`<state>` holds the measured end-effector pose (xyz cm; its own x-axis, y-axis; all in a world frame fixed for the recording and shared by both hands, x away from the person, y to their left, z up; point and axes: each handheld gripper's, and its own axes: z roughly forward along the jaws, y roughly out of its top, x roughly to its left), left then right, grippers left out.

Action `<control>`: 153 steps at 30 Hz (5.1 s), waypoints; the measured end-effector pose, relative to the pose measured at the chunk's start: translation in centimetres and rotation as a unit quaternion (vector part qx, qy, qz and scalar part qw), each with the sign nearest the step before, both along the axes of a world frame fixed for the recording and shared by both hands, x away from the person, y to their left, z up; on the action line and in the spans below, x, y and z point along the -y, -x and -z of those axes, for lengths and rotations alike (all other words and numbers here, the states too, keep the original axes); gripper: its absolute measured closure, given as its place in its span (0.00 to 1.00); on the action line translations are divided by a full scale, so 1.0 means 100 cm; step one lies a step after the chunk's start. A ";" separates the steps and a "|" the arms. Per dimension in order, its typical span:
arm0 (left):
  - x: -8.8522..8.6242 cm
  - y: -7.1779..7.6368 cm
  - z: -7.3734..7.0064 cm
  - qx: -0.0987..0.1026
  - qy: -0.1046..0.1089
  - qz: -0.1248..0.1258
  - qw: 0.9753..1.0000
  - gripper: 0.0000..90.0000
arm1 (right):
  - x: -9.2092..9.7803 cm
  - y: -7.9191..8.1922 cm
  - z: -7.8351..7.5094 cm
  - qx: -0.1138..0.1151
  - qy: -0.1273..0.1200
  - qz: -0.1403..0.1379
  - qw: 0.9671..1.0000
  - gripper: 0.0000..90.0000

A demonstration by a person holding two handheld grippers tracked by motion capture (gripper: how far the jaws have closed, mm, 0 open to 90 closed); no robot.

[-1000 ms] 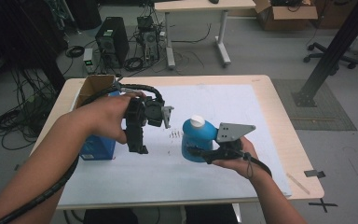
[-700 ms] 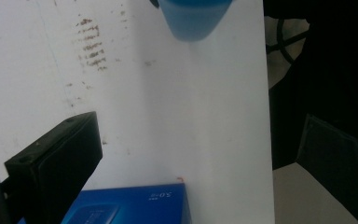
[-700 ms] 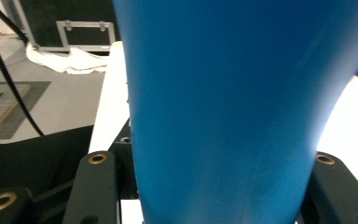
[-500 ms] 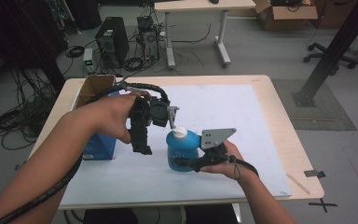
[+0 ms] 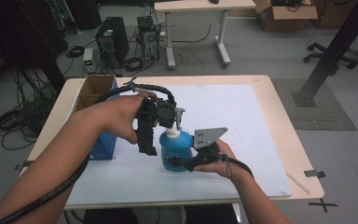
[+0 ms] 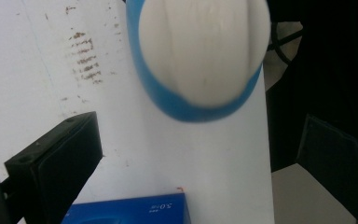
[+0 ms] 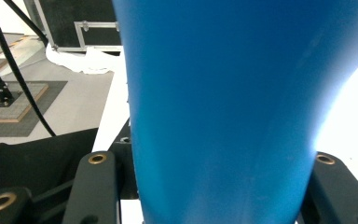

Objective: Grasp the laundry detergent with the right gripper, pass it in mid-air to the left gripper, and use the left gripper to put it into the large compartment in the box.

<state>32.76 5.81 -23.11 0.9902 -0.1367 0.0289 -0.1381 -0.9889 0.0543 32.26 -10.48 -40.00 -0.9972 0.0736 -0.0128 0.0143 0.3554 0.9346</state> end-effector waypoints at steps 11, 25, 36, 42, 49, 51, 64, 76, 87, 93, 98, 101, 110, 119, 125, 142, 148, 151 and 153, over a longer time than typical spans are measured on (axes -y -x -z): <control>0.003 0.000 0.008 -0.005 -0.003 0.001 1.000 0.00 | -0.016 -0.001 0.001 0.001 0.000 -0.009 1.000 0.50; 0.005 0.001 0.014 -0.001 -0.002 -0.001 1.000 0.00 | -0.031 -0.004 -0.002 0.005 -0.003 -0.013 1.000 0.50; 0.003 0.002 0.014 0.006 -0.002 -0.004 1.000 0.00 | -0.040 -0.006 -0.005 0.007 -0.004 -0.012 1.000 0.50; 0.004 0.002 0.017 0.010 -0.006 -0.006 1.000 0.01 | -0.040 -0.007 -0.006 0.006 -0.006 -0.005 1.000 0.50; 0.006 0.001 0.017 0.018 -0.010 0.001 1.000 0.06 | -0.040 -0.007 -0.007 0.007 -0.007 0.000 1.000 0.50; 0.006 0.002 0.016 0.020 -0.011 0.000 1.000 0.07 | -0.040 -0.007 -0.007 0.005 -0.009 0.001 1.000 0.50; 0.008 0.004 0.014 0.024 -0.022 0.000 0.999 0.21 | -0.040 -0.007 -0.008 0.006 -0.008 0.004 1.000 0.50; 0.011 0.004 0.012 0.031 -0.027 0.002 0.999 0.29 | -0.039 -0.007 -0.012 0.008 -0.010 0.007 1.000 0.50; 0.012 0.006 0.010 0.052 -0.036 0.007 0.998 0.38 | -0.041 -0.006 -0.013 0.009 -0.015 0.005 1.000 0.50; 0.015 0.007 0.010 0.063 -0.051 -0.002 0.997 0.40 | -0.042 -0.006 -0.014 0.011 -0.015 0.009 1.000 0.50; 0.016 0.007 0.011 0.061 -0.057 -0.010 0.996 0.42 | -0.041 -0.007 -0.014 0.016 -0.012 0.010 1.000 0.50; 0.016 0.008 0.010 0.061 -0.058 -0.013 0.996 0.42 | -0.042 -0.005 -0.014 0.014 -0.011 0.010 1.000 0.50; 0.019 0.010 0.002 0.066 -0.058 -0.014 0.996 0.43 | -0.039 -0.004 -0.017 0.029 -0.030 0.013 0.999 0.49; 0.018 0.009 -0.005 0.062 -0.052 -0.018 0.997 0.43 | -0.036 -0.004 -0.017 0.018 -0.056 0.012 0.998 0.45; 0.018 0.008 -0.009 0.066 -0.051 -0.017 0.996 0.43 | -0.036 -0.004 -0.014 0.012 -0.051 0.021 0.998 0.35; 0.020 0.003 -0.010 0.064 -0.061 -0.025 0.996 0.43 | -0.030 -0.004 -0.013 -0.003 -0.089 0.052 0.995 0.08; 0.019 0.001 -0.011 0.063 -0.061 -0.037 0.995 0.43 | -0.022 -0.004 -0.016 -0.011 -0.099 0.058 0.993 0.00; 0.019 0.000 -0.011 0.068 -0.063 -0.040 0.995 0.43 | -0.011 -0.003 -0.019 -0.013 -0.106 0.069 0.992 0.00; 0.018 -0.001 -0.012 0.068 -0.064 -0.046 0.995 0.43 | -0.006 -0.003 -0.020 -0.013 -0.113 0.073 0.991 0.00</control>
